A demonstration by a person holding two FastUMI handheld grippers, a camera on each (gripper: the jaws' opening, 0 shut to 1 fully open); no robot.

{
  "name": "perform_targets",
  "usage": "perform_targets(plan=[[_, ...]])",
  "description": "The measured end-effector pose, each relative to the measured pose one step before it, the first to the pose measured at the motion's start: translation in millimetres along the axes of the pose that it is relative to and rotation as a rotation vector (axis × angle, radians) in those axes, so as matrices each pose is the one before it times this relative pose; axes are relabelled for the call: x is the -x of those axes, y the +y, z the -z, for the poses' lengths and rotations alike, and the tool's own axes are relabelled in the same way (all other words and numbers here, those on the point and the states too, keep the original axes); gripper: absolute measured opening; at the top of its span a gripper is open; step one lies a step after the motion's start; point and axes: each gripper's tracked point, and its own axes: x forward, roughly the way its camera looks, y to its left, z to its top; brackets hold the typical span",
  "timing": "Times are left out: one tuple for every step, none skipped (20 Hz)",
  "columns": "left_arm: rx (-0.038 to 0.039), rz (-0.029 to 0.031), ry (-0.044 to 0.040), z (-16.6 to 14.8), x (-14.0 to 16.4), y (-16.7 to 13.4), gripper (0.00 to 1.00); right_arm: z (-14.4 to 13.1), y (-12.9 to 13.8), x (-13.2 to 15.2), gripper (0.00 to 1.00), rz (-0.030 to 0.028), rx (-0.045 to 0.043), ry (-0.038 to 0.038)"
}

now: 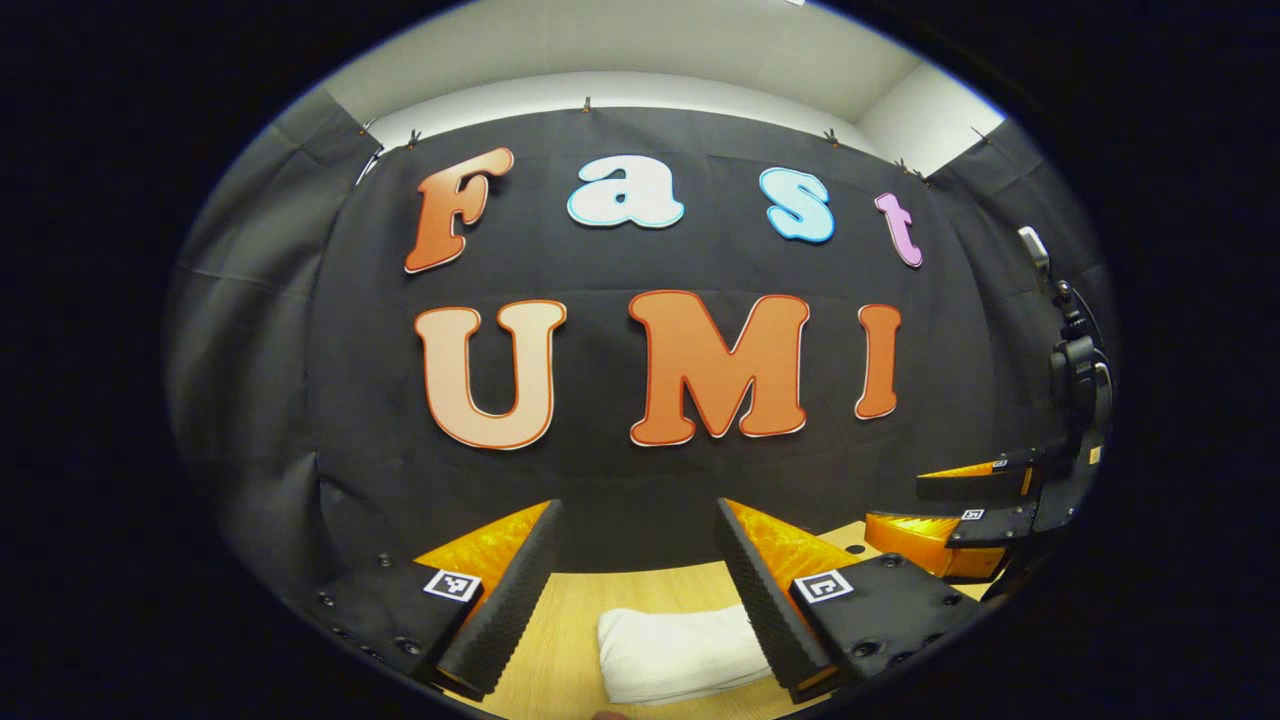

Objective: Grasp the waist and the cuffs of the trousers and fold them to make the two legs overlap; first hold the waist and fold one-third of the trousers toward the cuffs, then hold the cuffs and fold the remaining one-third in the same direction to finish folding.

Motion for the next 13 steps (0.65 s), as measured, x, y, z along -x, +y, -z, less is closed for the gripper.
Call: perform_targets(plan=[[-0.00167,0.01103,-0.01357,-3.57,-0.99,-7.32,0.98,-2.27,-2.31,2.83,0.99,0.01147,0.00235,-0.00807],[-0.00464,0.01030,-0.00908,-0.59,-3.33,-0.54,0.96,-2.42,-1.94,-0.04,0.98,0.00643,0.00430,-0.00973],[-0.00704,-0.00160,-0.00467,-0.95,-1.46,0.80,0.96,-1.66,-0.18,1.85,0.98,0.00704,0.00744,-0.00808],[-0.00027,-0.00313,-0.00203,-0.25,-2.32,0.78,0.96,-0.92,-2.38,0.70,0.98,0.00446,0.01026,-0.00323],[0.00336,-0.00408,0.00018,-0.68,1.68,0.03,0.96,-0.34,0.61,1.36,0.99,0.00418,0.01074,-0.00296],[-0.00252,-0.00350,0.00497,1.27,2.21,0.03,0.97,-0.70,1.09,-0.51,0.99,0.00117,0.00260,-0.00133],[-0.00096,-0.00804,-0.00469,0.38,0.88,2.28,0.97,1.83,0.40,0.01,0.99,-0.00235,-0.01537,0.00474],[0.00005,-0.00724,0.00263,2.26,0.87,1.42,0.96,0.90,2.67,-0.67,0.98,-0.00528,-0.01845,0.00361],[-0.00096,-0.00279,0.00800,2.44,0.33,0.14,0.96,2.21,0.52,-0.36,0.98,-0.00268,-0.00601,0.00832],[-0.00044,-0.00190,0.00555,2.13,-1.06,0.50,0.97,1.33,-0.90,-0.97,0.98,0.00267,-0.00069,-0.00001],[-0.00037,-0.00544,0.00357,-0.52,-0.06,0.60,0.97,-0.31,-2.29,-0.67,0.98,0.00343,0.00548,0.00000],[-0.00207,-0.00894,0.00532,1.95,0.75,3.51,0.97,0.69,-0.59,-1.18,0.98,0.00208,0.00668,0.00086],[-0.00149,-0.00633,0.00952,4.16,-0.67,0.62,0.96,-0.60,-0.51,-0.81,0.98,0.00067,0.00842,-0.00250]])
